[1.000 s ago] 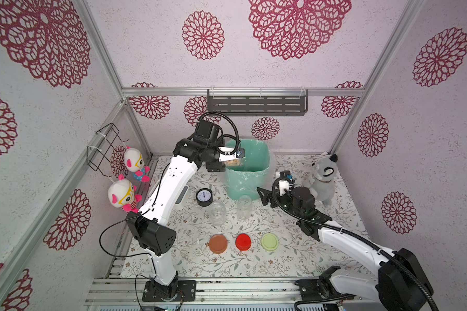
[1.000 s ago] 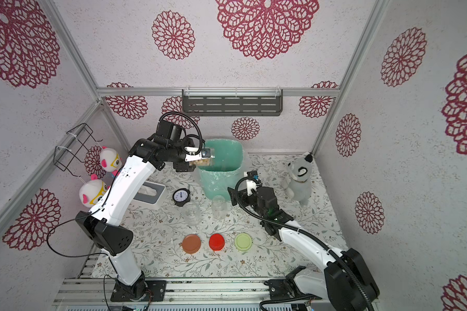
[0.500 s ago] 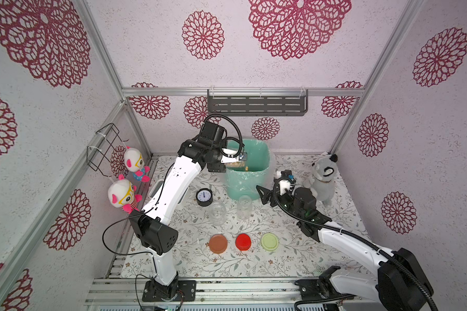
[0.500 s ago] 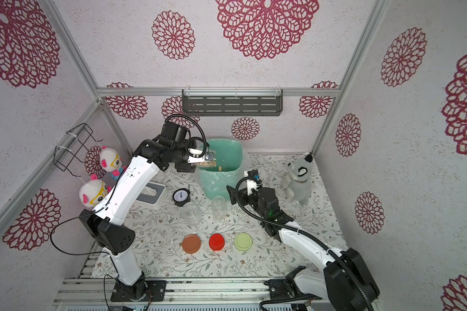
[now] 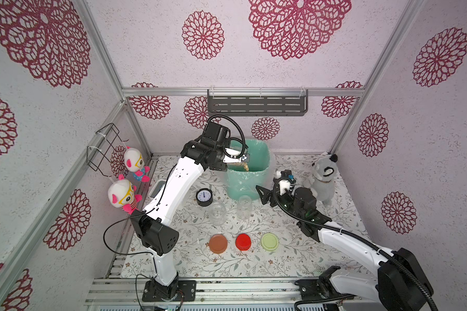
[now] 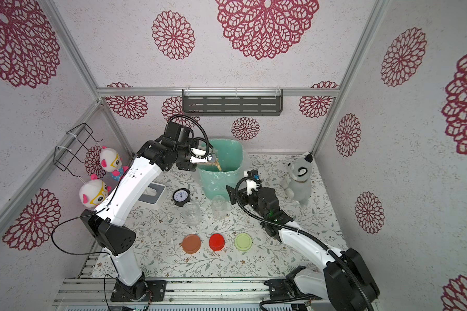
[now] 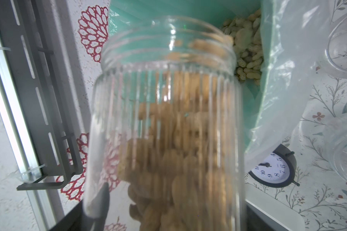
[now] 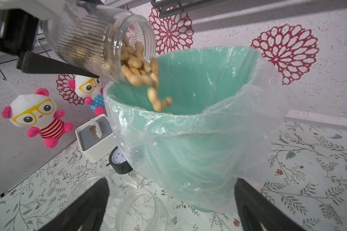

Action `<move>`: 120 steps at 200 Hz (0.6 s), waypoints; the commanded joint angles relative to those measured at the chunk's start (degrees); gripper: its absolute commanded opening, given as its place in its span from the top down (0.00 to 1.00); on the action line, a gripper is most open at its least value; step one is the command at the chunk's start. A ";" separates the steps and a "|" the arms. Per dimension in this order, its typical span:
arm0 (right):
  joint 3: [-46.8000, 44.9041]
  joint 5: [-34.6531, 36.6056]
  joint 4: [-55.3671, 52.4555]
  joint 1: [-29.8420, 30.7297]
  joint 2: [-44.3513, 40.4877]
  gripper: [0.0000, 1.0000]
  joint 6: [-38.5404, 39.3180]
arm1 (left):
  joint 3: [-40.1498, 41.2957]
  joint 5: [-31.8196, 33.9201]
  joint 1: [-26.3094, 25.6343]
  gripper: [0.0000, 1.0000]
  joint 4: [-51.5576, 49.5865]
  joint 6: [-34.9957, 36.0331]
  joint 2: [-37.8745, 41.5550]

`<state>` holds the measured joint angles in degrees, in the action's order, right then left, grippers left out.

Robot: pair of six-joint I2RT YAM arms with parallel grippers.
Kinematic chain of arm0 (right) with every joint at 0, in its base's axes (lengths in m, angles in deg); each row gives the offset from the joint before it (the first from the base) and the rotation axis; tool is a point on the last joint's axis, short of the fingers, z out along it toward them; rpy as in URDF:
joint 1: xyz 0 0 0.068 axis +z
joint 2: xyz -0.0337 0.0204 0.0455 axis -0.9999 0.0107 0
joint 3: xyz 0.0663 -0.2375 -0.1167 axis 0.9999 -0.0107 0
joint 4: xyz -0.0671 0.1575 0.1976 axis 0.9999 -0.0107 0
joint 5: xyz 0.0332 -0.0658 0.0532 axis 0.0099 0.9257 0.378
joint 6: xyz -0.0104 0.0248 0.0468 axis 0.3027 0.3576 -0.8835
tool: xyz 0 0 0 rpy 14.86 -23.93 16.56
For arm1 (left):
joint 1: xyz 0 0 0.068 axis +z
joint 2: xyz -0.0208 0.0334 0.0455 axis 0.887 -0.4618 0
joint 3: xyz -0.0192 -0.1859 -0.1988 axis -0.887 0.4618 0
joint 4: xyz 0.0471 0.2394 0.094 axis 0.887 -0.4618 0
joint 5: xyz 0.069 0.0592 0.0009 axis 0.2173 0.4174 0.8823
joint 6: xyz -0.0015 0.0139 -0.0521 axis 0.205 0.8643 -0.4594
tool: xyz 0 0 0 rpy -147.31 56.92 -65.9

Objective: Empty moldy peanuts from jars
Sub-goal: Pour the moldy peanuts from the jar into the trash bin.

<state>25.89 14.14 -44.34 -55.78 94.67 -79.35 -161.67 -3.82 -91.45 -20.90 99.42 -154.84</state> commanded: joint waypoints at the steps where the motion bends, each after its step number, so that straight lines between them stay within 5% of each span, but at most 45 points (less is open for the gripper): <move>1: -0.36 -0.65 2.63 0.43 -1.11 0.01 0.60 | 0.07 1.55 -0.58 1.00 5.96 2.41 0.63; 76: -0.46 -0.53 2.72 0.50 -0.84 0.01 0.68 | 1.74 3.49 -1.23 1.00 7.66 5.52 0.81; 120: -0.63 -0.48 2.98 0.50 -1.16 0.01 0.71 | 6.92 14.11 -2.52 1.00 11.58 12.88 0.57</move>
<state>25.41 14.14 -44.23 -55.63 94.67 -79.35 -156.69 3.44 -93.15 -15.46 106.26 -154.84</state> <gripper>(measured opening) 0.987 0.828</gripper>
